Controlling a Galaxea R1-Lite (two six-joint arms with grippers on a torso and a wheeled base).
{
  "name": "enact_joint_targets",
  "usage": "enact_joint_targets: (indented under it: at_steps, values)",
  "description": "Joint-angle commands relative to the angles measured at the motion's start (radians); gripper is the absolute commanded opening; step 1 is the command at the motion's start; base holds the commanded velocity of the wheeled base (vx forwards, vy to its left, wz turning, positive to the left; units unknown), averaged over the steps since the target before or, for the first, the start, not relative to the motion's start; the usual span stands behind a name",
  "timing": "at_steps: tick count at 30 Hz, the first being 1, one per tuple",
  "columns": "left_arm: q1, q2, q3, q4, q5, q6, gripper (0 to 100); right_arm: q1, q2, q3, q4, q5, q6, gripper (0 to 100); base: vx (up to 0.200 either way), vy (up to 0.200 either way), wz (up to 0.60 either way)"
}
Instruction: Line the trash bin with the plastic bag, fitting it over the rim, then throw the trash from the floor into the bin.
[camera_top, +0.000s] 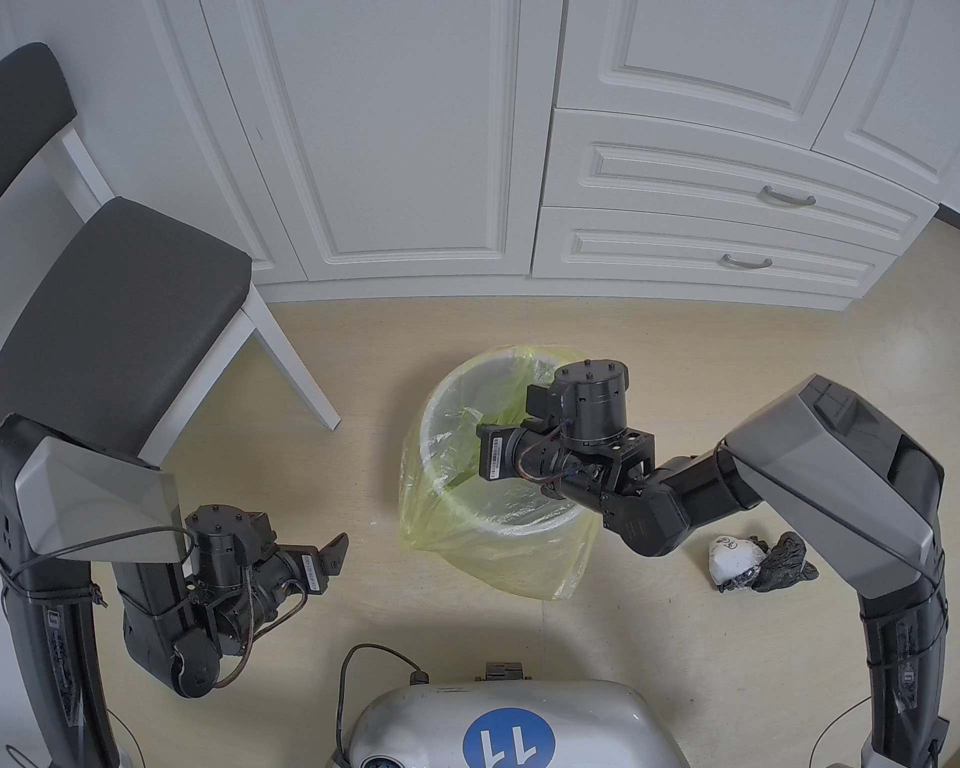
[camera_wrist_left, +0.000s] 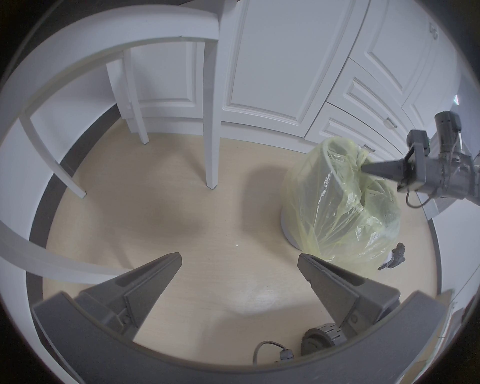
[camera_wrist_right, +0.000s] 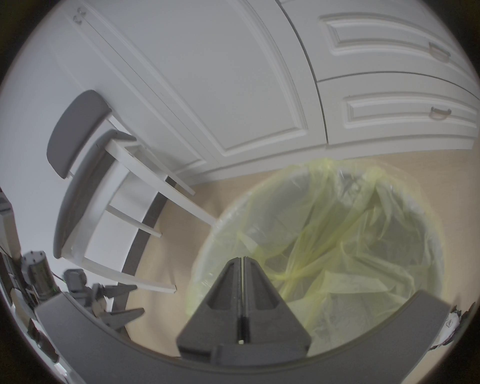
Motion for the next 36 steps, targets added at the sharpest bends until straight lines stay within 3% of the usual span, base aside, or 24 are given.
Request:
enact_joint_targets:
  at_steps: [1,7,10,12,18,22,25,31,36]
  values:
    - [0.006,-0.033,0.008,-0.001,0.004,0.032,100,-0.01,0.034,-0.005,0.052,0.0,-0.014,0,0.0,0.0,0.0]
    - [-0.003,-0.056,0.016,-0.001,0.004,0.038,100,-0.021,-0.117,0.127,0.215,0.005,-0.129,0,0.0,0.0,0.0]
    - [-0.001,-0.066,0.027,-0.001,0.004,0.051,100,-0.024,-0.196,0.208,0.278,0.042,-0.199,0,0.0,0.0,0.0]
    - [-0.001,-0.073,0.041,-0.001,0.004,0.062,100,-0.035,-0.273,0.282,0.347,0.105,-0.291,0,0.0,0.0,0.0]
    - [-0.003,-0.084,0.05,-0.001,0.004,0.064,100,-0.024,-0.33,0.333,0.448,0.116,-0.345,0,0.0,0.0,0.0]
    - [-0.001,-0.092,0.062,-0.001,0.004,0.064,100,-0.048,-0.365,0.342,0.536,0.12,-0.461,0,0.0,0.0,0.0]
    - [-0.001,-0.096,0.059,-0.001,0.004,0.064,100,-0.047,-0.345,0.299,0.5,0.12,-0.409,0,0.0,0.0,0.0]
    - [0.003,-0.107,0.062,-0.001,0.004,0.062,100,-0.029,-0.213,0.207,0.218,0.097,-0.155,0,0.0,0.0,0.0]
    - [0.003,-0.11,0.062,-0.001,0.004,0.062,100,-0.053,-0.06,0.079,0.16,0.05,-0.135,0,0.0,0.0,0.0]
